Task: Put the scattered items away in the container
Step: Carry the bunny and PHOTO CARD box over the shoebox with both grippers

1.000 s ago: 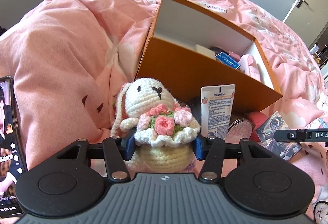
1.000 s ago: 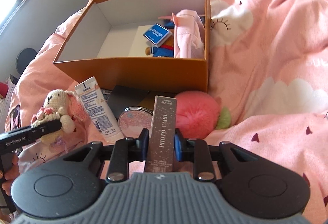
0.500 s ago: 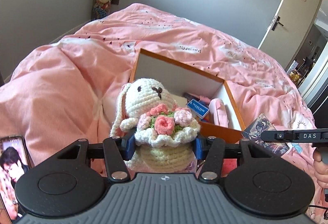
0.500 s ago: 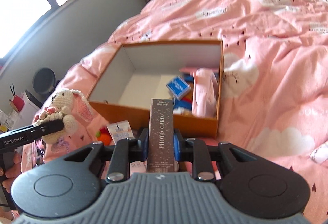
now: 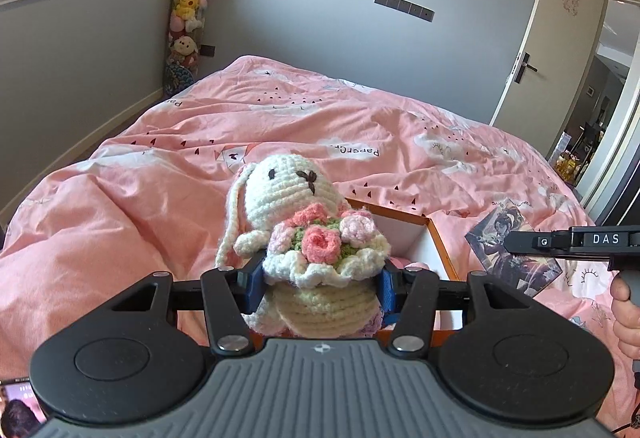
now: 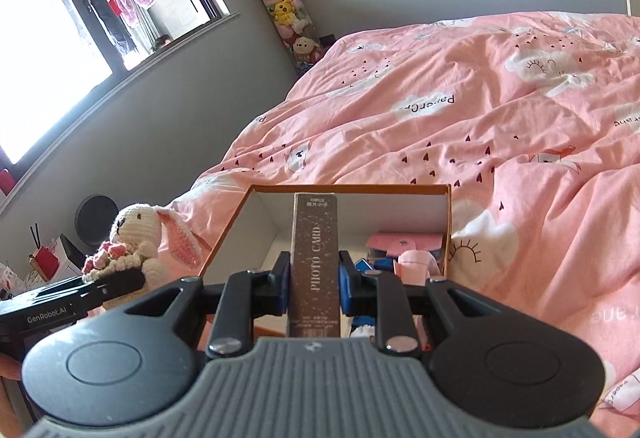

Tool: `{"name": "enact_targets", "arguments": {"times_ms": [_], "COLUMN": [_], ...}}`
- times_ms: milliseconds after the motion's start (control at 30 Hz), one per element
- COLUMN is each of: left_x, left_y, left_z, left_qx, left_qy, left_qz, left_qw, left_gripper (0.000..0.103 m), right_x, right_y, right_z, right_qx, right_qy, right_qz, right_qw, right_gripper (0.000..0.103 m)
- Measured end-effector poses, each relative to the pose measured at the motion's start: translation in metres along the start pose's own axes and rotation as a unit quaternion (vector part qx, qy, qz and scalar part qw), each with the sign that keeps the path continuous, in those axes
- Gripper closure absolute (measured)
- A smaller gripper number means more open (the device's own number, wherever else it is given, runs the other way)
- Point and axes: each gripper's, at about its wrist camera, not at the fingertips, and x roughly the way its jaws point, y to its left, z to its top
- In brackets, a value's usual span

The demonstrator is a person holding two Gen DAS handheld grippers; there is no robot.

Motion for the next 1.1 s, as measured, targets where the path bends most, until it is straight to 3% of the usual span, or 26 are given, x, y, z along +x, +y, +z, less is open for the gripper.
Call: {"name": "enact_targets", "arguments": {"times_ms": [133,300,567,700,867,1000,1100], "left_x": [0.015,0.034,0.063,0.074,0.087,0.099,0.107], "left_y": [-0.003,-0.005,-0.001,0.002,0.006,0.008,0.008], "left_z": [0.009,0.015,0.012,0.009,0.007,0.006,0.005], "left_qx": [0.013,0.032,0.030,0.029,0.025,0.023,0.021], "left_qy": [0.004,0.017,0.048,0.065,0.078,0.089,0.094], "left_qz": [-0.012,-0.017,-0.017,-0.012,-0.012,-0.010,-0.010], "left_qw": [0.9998,0.9992,0.9982,0.9974,0.9965,0.9957,0.9953], "left_gripper": [0.042,0.042,0.042,0.042,0.042,0.042,0.042], "right_x": [0.018,0.042,0.086,0.113,0.148,0.168,0.177], "right_y": [0.004,0.016,0.026,0.037,0.032,0.020,0.010], "right_z": [0.011,0.029,0.047,0.036,0.021,0.006,-0.005], "right_qx": [-0.020,-0.111,-0.254,-0.357,-0.473,-0.554,-0.591], "right_qy": [0.002,0.011,0.030,0.048,0.086,0.103,0.109], "right_qz": [0.004,0.003,0.006,-0.015,-0.021,-0.037,-0.044], "right_qw": [1.000,0.994,0.967,0.933,0.877,0.825,0.798], "right_gripper": [0.078,0.078,0.078,0.078,0.078,0.078,0.078]}}
